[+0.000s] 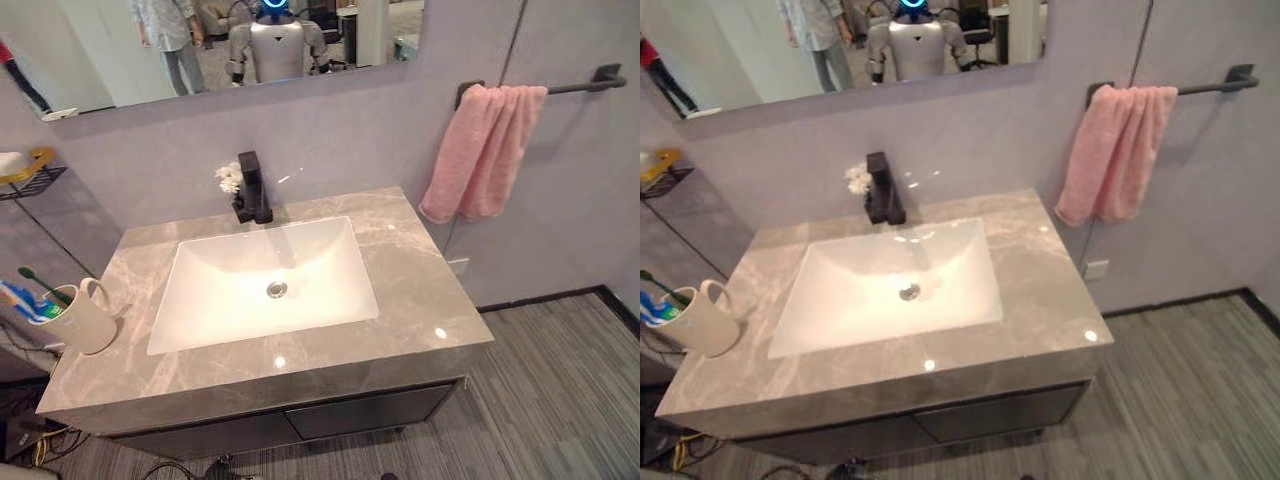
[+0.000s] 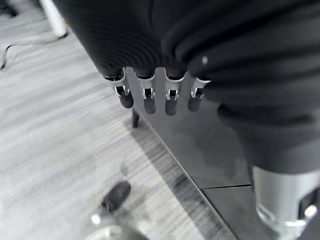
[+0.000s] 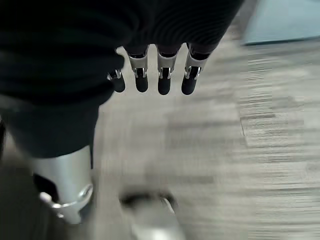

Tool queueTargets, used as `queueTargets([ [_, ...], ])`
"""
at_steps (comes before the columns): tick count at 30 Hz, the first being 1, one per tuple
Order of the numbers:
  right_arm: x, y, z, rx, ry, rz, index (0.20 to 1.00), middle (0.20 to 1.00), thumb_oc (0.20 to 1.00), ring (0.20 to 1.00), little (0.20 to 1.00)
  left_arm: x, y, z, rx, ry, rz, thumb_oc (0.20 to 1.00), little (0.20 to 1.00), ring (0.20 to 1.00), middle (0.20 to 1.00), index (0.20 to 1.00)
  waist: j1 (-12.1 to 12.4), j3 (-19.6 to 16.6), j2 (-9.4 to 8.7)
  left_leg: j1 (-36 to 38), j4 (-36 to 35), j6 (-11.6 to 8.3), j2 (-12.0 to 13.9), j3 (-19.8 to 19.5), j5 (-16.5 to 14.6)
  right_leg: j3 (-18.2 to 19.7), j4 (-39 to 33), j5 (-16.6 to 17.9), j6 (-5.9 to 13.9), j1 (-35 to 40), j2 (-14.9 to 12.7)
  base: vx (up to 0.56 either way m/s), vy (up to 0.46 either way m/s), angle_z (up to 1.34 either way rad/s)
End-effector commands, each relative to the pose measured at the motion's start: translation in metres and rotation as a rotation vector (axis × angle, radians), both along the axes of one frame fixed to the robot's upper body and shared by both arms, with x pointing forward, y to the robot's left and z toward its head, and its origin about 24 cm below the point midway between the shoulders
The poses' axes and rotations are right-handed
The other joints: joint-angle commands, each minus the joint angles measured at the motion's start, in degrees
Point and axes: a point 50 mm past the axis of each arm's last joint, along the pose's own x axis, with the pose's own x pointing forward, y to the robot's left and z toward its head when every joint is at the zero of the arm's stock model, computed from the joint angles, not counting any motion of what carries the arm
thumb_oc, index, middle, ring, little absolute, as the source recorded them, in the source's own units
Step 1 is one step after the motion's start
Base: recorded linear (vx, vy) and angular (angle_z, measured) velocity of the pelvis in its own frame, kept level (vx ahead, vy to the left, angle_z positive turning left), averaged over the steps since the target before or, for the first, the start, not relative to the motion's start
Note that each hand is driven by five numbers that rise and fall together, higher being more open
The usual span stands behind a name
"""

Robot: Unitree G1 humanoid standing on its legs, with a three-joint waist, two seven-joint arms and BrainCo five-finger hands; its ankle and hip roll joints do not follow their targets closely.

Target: Put brush and paste in cup on sink, flatten towel.

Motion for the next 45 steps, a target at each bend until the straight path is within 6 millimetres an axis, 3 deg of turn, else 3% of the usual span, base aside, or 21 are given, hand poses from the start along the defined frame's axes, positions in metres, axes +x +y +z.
queueTargets([
  [1, 0.024, -0.013, 0.006, -0.013, -0.081, -0.078, 1.0, 1.0, 1.0, 1.0, 1.0, 0.026, 0.018, 0.011, 0.013, -0.078, 0.016, 1.0, 1.0, 1.0, 1.0, 1.0, -0.97, 0.66, -4.79, 1.43, 2.61, 0.87, -3.11, -0.04, -1.64, -1.04, 1.31, -2.42, -1.04, 0.93, 0.77, 0.0, 0.01, 0.27],
  [2, 0.035, -0.006, 0.005, 0.011, -0.11, -0.023, 1.0, 1.0, 1.0, 1.0, 1.0, 0.071, -0.02, 0.028, -0.1, -0.255, -0.101, 1.0, 1.0, 1.0, 1.0, 1.0, -1.17, 1.1, -4.47, 1.44, 2.52, 0.98, -3.2, -0.26, -1.53, -1.23, 1.44, -2.38, -1.03, 1.05, 0.61, -0.02, 0.016, 0.19],
  [3, 0.034, -0.004, 0.004, 0.021, -0.093, 0.028, 1.0, 1.0, 1.0, 1.0, 1.0, 0.047, -0.004, 0.024, -0.08, -0.206, -0.148, 1.0, 1.0, 1.0, 1.0, 1.0, -0.06, 1.9, -4.16, 1.16, 2.78, 1.02, -3.32, -1.08, -1.64, -1.93, 1.49, -2.62, -0.9, 1.45, 0.31, -0.03, 0.02, 0.12],
  [5, 0.037, -0.011, 0.007, 0.015, -0.103, 0.066, 1.0, 1.0, 1.0, 1.0, 1.0, 0.025, 0.014, 0.028, -0.067, -0.174, -0.25, 1.0, 1.0, 1.0, 1.0, 1.0, 1.25, 2.46, -3.73, 0.2, 2.8, 1.03, -3.77, -2.51, -1.2, -3.42, 1.44, -2.52, -0.73, 1.38, -0.09, -0.04, 0.034, 0.12],
  [8, 0.042, -0.016, 0.01, 0.006, -0.117, 0.077, 1.0, 1.0, 1.0, 1.0, 1.0, 0.028, 0.024, 0.043, -0.073, -0.212, -0.341, 1.0, 1.0, 1.0, 1.0, 1.0, 1.81, 2.66, -3.36, -0.03, 2.48, 1.06, -4.05, -3.23, -1.13, -4.36, 1.4, -2.51, -0.5, 1.53, -0.45, -0.01, 0.033, 0.39],
  [9, 0.046, -0.022, 0.013, -0.005, -0.134, 0.063, 1.0, 1.0, 1.0, 1.0, 1.0, 0.042, 0.025, 0.062, -0.099, -0.297, -0.411, 1.0, 1.0, 1.0, 1.0, 1.0, 2.25, 2.84, -2.88, -0.16, 2.33, 1.09, -4.2, -3.55, -1.09, -4.77, 1.45, -2.47, -0.35, 1.54, -0.61, 0.01, 0.027, 0.36],
  [14, 0.044, -0.03, 0.016, 0.0, -0.143, 0.033, 1.0, 1.0, 1.0, 1.0, 1.0, 0.064, 0.055, 0.175, -0.265, -0.582, -0.505, 1.0, 1.0, 1.0, 1.0, 1.0, 3.87, 2.66, -2.37, 0.12, 1.06, 1.09, -4.74, -5.02, -0.86, -6.32, 1.6, -2.68, 0.12, 2.16, -1.13, 0.02, 0.043, 0.22],
  [15, 0.037, -0.03, 0.016, 0.01, -0.125, 0.037, 1.0, 1.0, 1.0, 1.0, 1.0, 0.068, 0.054, 0.216, -0.394, -0.679, -0.509, 1.0, 1.0, 1.0, 1.0, 1.0, 4.76, 2.58, -2.18, 0.2, 0.8, 1.06, -4.86, -5.49, -0.68, -6.97, 1.74, -2.76, 0.27, 2.44, -1.33, 0.03, 0.034, 0.39],
  [19, 0.02, -0.022, 0.011, 0.048, -0.081, 0.047, 1.0, 1.0, 1.0, 1.0, 1.0, 0.07, 0.062, 0.257, -0.411, -0.797, -0.516, 1.0, 1.0, 1.0, 1.0, 1.0, 5.31, 2.02, -2.69, 0.75, 0.05, 0.98, -5.19, -6.36, -0.49, -8.0, 1.66, -2.83, 0.46, 3.16, -1.64, 0.03, 0.02, 0.18],
  [20, 0.015, -0.02, 0.01, 0.053, -0.071, 0.049, 1.0, 1.0, 1.0, 1.0, 1.0, 0.074, 0.062, 0.276, -0.389, -0.862, -0.546, 1.0, 1.0, 1.0, 1.0, 1.0, 5.59, 1.7, -2.74, 0.88, -0.15, 0.96, -5.28, -6.55, -0.44, -8.12, 1.47, -2.73, 0.59, 3.36, -1.78, 0.03, 0.018, 0.12],
  [22, 0.015, -0.02, 0.01, 0.055, -0.07, 0.05, 1.0, 1.0, 1.0, 1.0, 1.0, 0.073, 0.063, 0.277, -0.387, -0.861, -0.545, 1.0, 1.0, 1.0, 1.0, 1.0, 5.53, 1.68, -2.82, 0.88, -0.15, 0.96, -5.29, -6.55, -0.44, -8.11, 1.45, -2.72, 0.59, 3.37, -1.78, 0.02, 0.014, 0.1],
  [23, 0.009, -0.016, 0.008, 0.068, -0.072, 0.025, 1.0, 1.0, 1.0, 1.0, 1.0, 0.075, 0.07, 0.295, -0.354, -0.977, -0.505, 1.0, 1.0, 1.0, 1.0, 1.0, 6.0, 1.39, -2.87, 0.95, -0.35, 0.97, -5.43, -6.36, -0.36, -8.09, 1.14, -2.49, 0.82, 3.42, -1.94, 0.03, 0.022, 0.06],
  [28, -0.001, -0.007, 0.004, 0.083, -0.056, 0.002, 1.0, 1.0, 1.0, 1.0, 1.0, 0.075, 0.097, 0.304, -0.267, -1.172, -0.266, 1.0, 1.0, 1.0, 1.0, 1.0, 6.44, 1.44, -3.11, 1.09, -0.46, 1.13, -5.72, -6.56, -0.44, -8.32, 0.79, -2.39, 0.98, 3.69, -2.32, 0.01, 0.006, 0.0],
  [32, -0.003, -0.006, 0.004, 0.077, -0.05, -0.008, 1.0, 1.0, 1.0, 1.0, 1.0, 0.072, 0.108, 0.303, -0.167, -1.21, -0.208, 1.0, 1.0, 1.0, 1.0, 1.0, 6.55, 1.67, -3.16, 1.14, -0.51, 1.27, -5.9, -6.61, -0.67, -8.35, 0.65, -2.45, 1.02, 3.8, -2.45, 0.0, 0.008, -0.01],
  [33, -0.004, -0.007, 0.004, 0.075, -0.046, -0.012, 1.0, 1.0, 1.0, 1.0, 1.0, 0.067, 0.118, 0.293, -0.142, -1.208, -0.124, 1.0, 1.0, 1.0, 1.0, 1.0, 6.67, 1.81, -3.23, 1.07, -0.49, 1.39, -6.04, -6.69, -0.79, -8.33, 0.58, -2.47, 1.08, 3.85, -2.61, 0.01, 0.02, -0.03],
  [38, -0.001, -0.01, 0.005, 0.059, -0.071, -0.025, 1.0, 1.0, 1.0, 1.0, 1.0, 0.063, 0.127, 0.275, -0.136, -1.196, -0.003, 1.0, 1.0, 1.0, 1.0, 1.0, 6.59, 2.13, -3.17, 0.74, -0.44, 1.63, -6.37, -6.81, -0.93, -8.4, 0.45, -2.52, 1.15, 3.69, -2.89, 0.0, 0.02, -0.03],
  [43, 0.007, -0.023, 0.011, 0.012, -0.126, -0.065, 1.0, 1.0, 1.0, 1.0, 1.0, 0.059, 0.138, 0.262, -0.113, -1.163, 0.072, 1.0, 1.0, 1.0, 1.0, 1.0, 6.36, 2.93, -2.88, 0.37, -0.26, 1.98, -6.73, -6.54, -1.27, -8.0, 0.47, -2.4, 1.41, 3.33, -3.25, 0.01, 0.015, 0.0],
  [45, 0.009, -0.044, 0.021, -0.067, -0.226, -0.269, 1.0, 1.0, 1.0, 1.0, 1.0, 0.056, 0.146, 0.253, -0.118, -1.158, 0.146, 1.0, 1.0, 1.0, 1.0, 1.0, 5.99, 3.36, -2.63, 0.18, -0.12, 2.25, -7.04, -6.07, -1.64, -7.3, 0.55, -2.34, 1.73, 2.96, -3.49, 0.02, 0.053, -0.03],
])
